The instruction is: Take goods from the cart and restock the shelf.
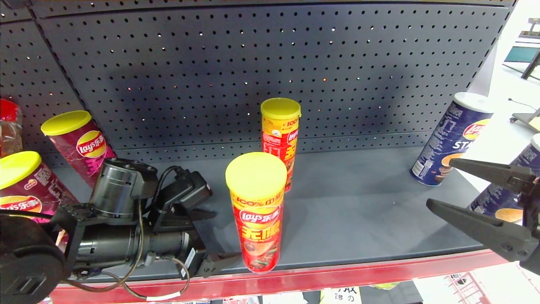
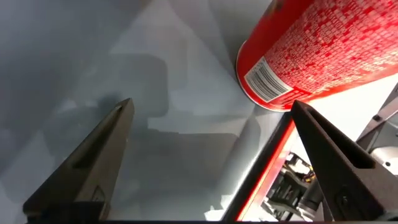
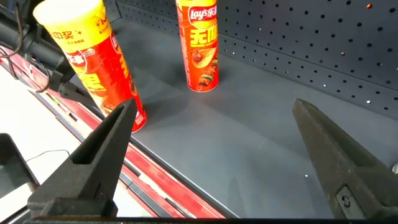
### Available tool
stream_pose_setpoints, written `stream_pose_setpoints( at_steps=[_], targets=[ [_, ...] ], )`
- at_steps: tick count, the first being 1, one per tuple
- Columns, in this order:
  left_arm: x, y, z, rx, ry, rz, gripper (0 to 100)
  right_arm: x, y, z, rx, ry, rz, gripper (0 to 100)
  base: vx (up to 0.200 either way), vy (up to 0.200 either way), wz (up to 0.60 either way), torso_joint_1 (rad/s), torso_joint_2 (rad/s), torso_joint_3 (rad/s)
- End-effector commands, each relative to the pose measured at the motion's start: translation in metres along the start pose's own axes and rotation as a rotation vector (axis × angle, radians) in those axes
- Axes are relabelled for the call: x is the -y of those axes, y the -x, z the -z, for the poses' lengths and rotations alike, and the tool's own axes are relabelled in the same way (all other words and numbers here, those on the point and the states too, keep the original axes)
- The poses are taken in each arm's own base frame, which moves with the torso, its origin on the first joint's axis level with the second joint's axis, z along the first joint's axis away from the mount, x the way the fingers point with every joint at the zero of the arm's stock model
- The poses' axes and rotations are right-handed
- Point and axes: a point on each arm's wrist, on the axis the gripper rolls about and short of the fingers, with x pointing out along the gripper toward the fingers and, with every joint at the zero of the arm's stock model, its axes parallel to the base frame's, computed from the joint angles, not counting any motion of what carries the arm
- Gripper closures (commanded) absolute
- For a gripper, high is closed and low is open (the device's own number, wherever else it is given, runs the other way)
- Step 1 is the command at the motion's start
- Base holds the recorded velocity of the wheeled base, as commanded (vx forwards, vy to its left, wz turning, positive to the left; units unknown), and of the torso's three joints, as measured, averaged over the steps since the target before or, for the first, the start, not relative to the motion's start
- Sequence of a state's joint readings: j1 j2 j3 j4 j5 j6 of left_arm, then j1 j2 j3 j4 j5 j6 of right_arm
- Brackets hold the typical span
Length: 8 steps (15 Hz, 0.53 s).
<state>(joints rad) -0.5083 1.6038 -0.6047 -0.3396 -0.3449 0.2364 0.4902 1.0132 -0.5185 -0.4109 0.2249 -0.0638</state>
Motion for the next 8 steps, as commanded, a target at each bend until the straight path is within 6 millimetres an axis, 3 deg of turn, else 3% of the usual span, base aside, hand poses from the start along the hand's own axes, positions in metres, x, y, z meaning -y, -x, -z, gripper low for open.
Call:
stream_pose_setpoints(
  at_steps=[1,8],
  targets=[
    [-0.0017,-0.0046,-0.0028,0.000,-0.001,0.002,0,0.0001,-0.0009,0.0004,-0.003,0.000,-0.001,0,0.000,0.000,0.00,0.000,0.00,0.000],
    [-0.0019,-0.0068,-0.0045,-0.002,-0.003,-0.009,0,0.0002,-0.0009,-0.0009,0.001,0.001,-0.001,0,0.000,0.000,0.00,0.000,0.00,0.000]
  ],
)
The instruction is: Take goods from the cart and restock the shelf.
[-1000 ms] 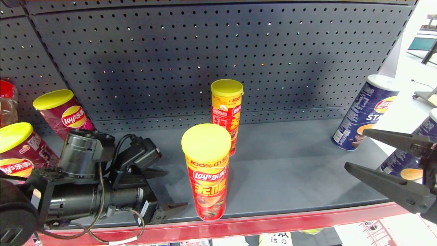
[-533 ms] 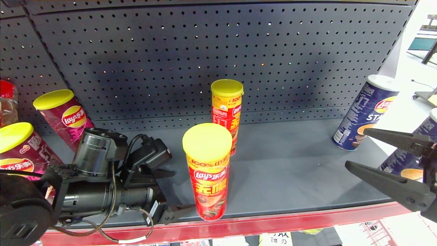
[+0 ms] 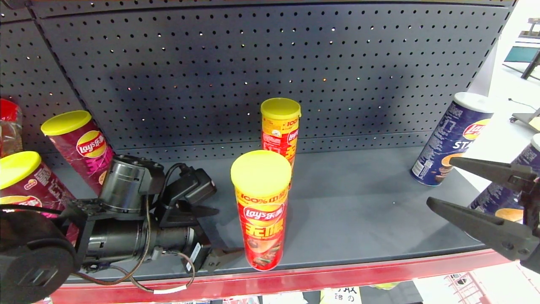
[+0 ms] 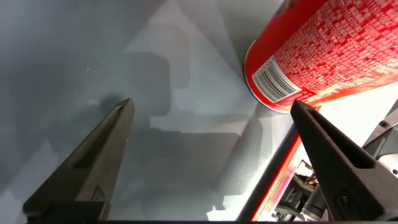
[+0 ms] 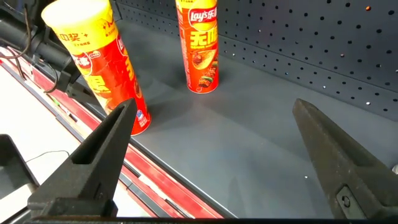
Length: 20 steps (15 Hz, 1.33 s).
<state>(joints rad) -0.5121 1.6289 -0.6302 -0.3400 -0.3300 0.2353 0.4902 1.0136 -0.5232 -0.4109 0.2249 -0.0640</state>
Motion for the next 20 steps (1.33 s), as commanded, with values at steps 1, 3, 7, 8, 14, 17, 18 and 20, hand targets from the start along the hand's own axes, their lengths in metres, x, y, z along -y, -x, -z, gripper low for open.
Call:
stream_pose_setpoints(
  at_steps=[1,3,7,8,14,17,18,20],
  targets=[
    [0.001,-0.001,0.000,-0.001,-0.003,0.005,0,0.000,-0.001,0.000,-0.003,0.000,-0.001,0,0.000,0.000,0.00,0.000,0.00,0.000],
    [0.003,-0.002,-0.001,-0.001,-0.006,0.010,0,0.000,-0.001,0.000,-0.003,0.000,-0.001,0,0.000,0.000,0.00,0.000,0.00,0.000],
    [0.004,-0.005,-0.001,-0.007,-0.008,0.019,0,0.000,0.000,0.000,0.000,0.000,-0.001,0,0.000,0.000,0.00,0.000,0.00,0.000],
    [0.004,-0.006,-0.001,-0.008,-0.008,0.019,0,0.000,0.000,0.000,0.000,0.000,-0.001,0,0.000,0.000,0.00,0.000,0.00,0.000],
    [0.002,-0.009,-0.004,-0.004,-0.009,0.017,0,0.000,0.000,0.000,-0.002,0.000,-0.001,0,0.000,0.000,0.00,0.000,0.00,0.000],
    [0.000,-0.012,-0.007,0.000,-0.011,0.016,0,0.000,0.000,0.000,-0.002,0.000,-0.001,0,0.000,0.000,0.00,0.000,0.00,0.000],
    [0.000,-0.012,-0.007,0.000,-0.011,0.016,0,0.000,0.000,0.000,-0.002,0.000,-0.001,0,0.000,0.000,0.00,0.000,0.00,0.000],
    [0.001,-0.013,-0.008,0.000,-0.012,0.018,0,0.000,0.000,0.000,0.000,0.000,-0.001,0,0.000,0.000,0.00,0.000,0.00,0.000]
  ],
)
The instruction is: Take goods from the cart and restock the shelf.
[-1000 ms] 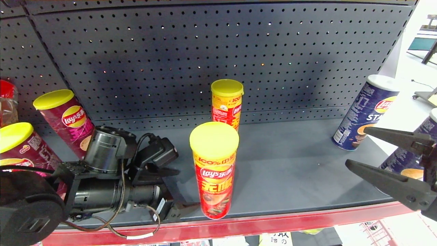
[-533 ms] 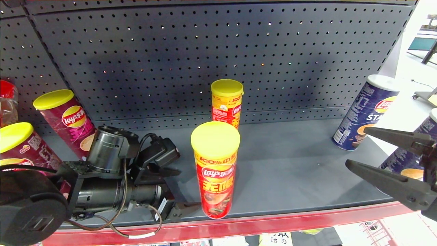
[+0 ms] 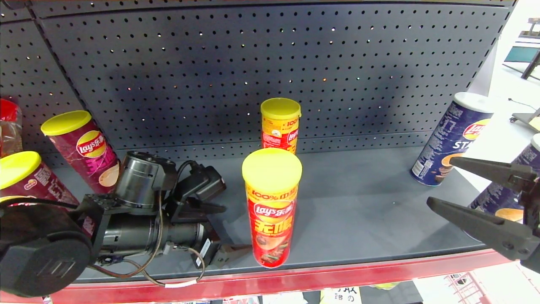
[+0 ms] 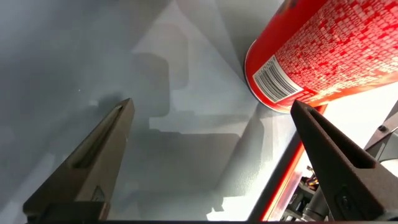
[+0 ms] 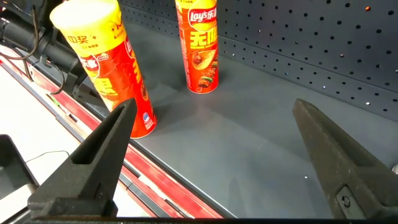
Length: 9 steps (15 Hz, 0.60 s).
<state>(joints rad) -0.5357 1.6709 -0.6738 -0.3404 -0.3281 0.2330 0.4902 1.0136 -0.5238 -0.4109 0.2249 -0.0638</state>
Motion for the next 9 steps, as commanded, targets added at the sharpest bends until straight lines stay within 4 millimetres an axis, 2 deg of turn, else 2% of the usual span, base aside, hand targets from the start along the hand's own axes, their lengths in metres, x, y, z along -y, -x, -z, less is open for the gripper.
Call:
stream_pose_setpoints(
  at_steps=[1,9],
  targets=[
    [-0.0002,-0.0011,-0.0006,0.000,-0.001,0.001,0,0.0000,-0.0005,0.0004,-0.002,0.000,-0.001,0,0.000,0.000,0.00,0.000,0.00,0.000],
    [0.0009,-0.0048,-0.0001,-0.008,-0.002,0.009,0,-0.0001,-0.0001,0.0002,-0.001,0.000,-0.001,0,0.000,0.000,0.00,0.000,0.00,0.000]
  ],
)
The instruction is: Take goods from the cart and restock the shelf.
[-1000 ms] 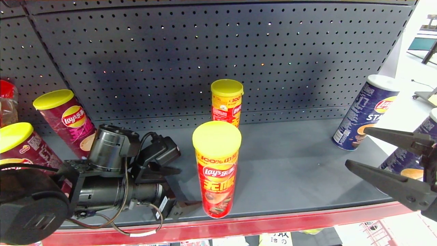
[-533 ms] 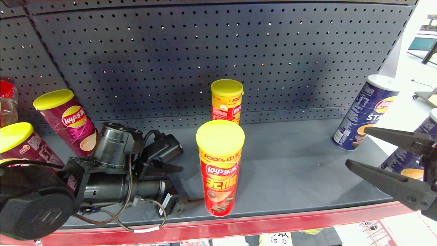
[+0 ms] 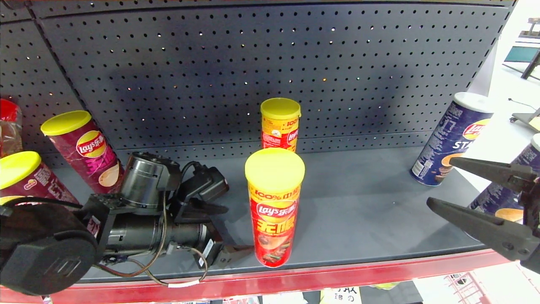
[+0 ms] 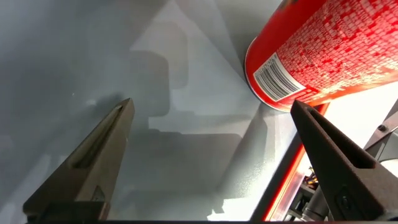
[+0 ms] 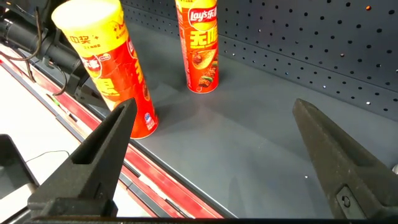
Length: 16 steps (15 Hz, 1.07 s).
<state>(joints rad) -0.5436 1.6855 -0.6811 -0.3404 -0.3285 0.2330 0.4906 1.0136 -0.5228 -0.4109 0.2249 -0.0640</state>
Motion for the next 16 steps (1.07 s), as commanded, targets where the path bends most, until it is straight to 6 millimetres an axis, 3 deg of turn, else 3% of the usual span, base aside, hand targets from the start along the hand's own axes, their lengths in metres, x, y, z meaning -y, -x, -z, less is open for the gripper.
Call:
stream_pose_setpoints(
  at_steps=[1,16],
  targets=[
    [0.0000,-0.0005,-0.0002,0.000,-0.001,0.001,0,0.0000,-0.0001,-0.0001,0.000,0.000,-0.001,0,0.000,0.000,0.00,0.000,0.00,0.000],
    [-0.0019,-0.0043,-0.0086,0.019,-0.010,-0.002,0,-0.0003,0.0014,-0.0006,0.005,0.001,0.001,0,0.000,0.000,0.00,0.000,0.00,0.000]
  ],
)
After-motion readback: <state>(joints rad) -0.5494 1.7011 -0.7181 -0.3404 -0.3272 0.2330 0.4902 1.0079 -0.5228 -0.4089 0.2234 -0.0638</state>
